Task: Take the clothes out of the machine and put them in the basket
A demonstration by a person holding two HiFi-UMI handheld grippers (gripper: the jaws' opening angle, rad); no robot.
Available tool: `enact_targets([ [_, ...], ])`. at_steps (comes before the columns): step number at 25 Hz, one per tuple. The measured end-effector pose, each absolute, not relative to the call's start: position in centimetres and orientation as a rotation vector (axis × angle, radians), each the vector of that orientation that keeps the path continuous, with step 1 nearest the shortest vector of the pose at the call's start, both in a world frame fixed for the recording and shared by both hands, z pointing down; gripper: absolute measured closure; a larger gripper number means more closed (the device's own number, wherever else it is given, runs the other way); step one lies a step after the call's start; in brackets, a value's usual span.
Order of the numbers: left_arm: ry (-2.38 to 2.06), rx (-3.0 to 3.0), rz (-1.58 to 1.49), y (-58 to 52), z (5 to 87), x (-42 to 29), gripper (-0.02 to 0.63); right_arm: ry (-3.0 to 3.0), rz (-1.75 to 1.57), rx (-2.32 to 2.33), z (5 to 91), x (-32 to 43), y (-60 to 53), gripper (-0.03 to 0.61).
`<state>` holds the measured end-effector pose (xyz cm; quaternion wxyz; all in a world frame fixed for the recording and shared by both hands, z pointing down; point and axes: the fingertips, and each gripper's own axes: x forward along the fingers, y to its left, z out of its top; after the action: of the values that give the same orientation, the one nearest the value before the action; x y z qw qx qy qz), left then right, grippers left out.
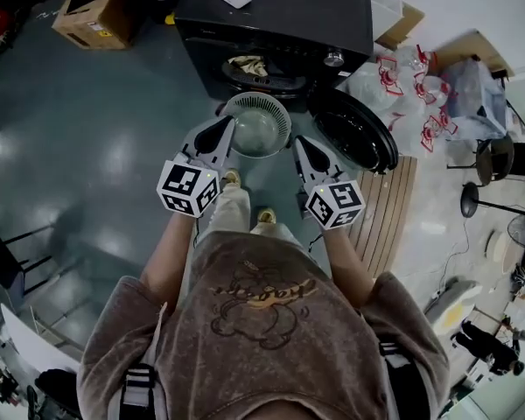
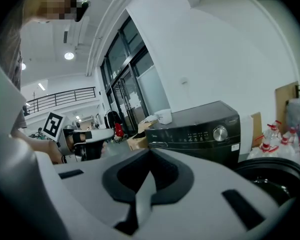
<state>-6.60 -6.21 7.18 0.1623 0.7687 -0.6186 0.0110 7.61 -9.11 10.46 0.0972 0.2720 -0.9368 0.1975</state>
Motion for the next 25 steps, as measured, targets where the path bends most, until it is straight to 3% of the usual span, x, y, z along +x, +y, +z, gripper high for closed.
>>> enact_targets([
  [11, -1.75, 2.222, 0.066, -16.2, 20.1, -12.8, 0.606, -2.753, 0.54, 0.87, 22.2, 0.2, -18.3, 0.581],
  [25, -1.925, 2.234, -0.034, -22.3, 39.7, -14.7, 0.606, -2.886, 0.421, 0.843, 43.4, -1.9, -24.7, 0.581],
])
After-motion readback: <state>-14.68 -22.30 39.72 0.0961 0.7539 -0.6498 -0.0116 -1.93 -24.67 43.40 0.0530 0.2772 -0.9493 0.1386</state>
